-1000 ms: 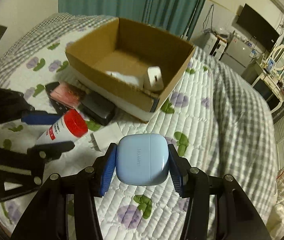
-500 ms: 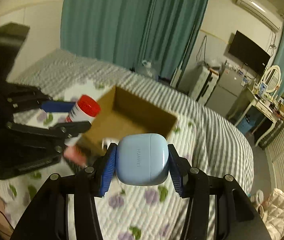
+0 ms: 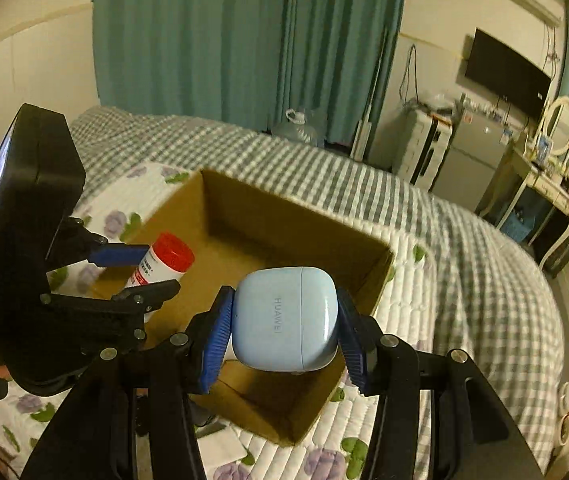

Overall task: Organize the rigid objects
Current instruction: 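Lower the bottle and earbud case into the box and open both tools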

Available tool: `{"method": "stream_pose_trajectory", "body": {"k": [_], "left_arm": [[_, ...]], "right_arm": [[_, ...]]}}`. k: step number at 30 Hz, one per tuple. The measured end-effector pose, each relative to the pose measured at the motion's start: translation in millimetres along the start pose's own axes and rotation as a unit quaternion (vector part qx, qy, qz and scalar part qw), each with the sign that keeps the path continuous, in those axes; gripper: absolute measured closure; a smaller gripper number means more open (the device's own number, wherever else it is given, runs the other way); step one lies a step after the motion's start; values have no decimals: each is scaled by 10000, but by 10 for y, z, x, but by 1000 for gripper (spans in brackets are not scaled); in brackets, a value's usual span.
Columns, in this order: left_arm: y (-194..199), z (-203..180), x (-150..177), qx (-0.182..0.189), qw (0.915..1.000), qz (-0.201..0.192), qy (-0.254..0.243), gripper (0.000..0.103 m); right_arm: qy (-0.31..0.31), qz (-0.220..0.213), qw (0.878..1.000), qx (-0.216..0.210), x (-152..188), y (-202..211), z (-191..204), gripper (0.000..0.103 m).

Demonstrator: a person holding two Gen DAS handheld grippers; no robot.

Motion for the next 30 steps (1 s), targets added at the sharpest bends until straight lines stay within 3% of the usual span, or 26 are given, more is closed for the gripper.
{"method": "stream_pose_trajectory", "body": {"k": [5, 9, 19, 22, 25, 30], "left_arm": [[-103, -46, 5, 15, 9999, -71, -144, 66], [-50, -6, -16, -2, 9996, -244, -104, 57], [478, 295, 22, 99, 9968, -652, 443, 57], [627, 372, 74, 118, 9956, -749, 543, 57], [819, 437, 161, 127, 9943, -869, 603, 49], [1120, 556, 350, 127, 9920, -1001, 763, 34]], "right_arm": [[-74, 109, 9999, -54, 142, -215, -53, 54], [-127, 136, 9998, -40, 167, -297, -120, 54], [-251, 100, 9996, 37, 67, -499, -55, 54], [-341, 64, 9993, -151, 5, -553, 16, 53], [-402, 73, 9992, -25, -36, -492, 55, 36], [-427, 17, 9991, 62, -11, -54, 93, 36]]}}
Point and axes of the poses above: each gripper's, at about its wrist camera, not at the fingertips, and y roughly against the way its jaws point, z to its left, x to its underside, the point moved 3 cm from there along -y, roughly the way its jaws point, and after that the axes turned 8 degrees about y, right-handed, at the moved point
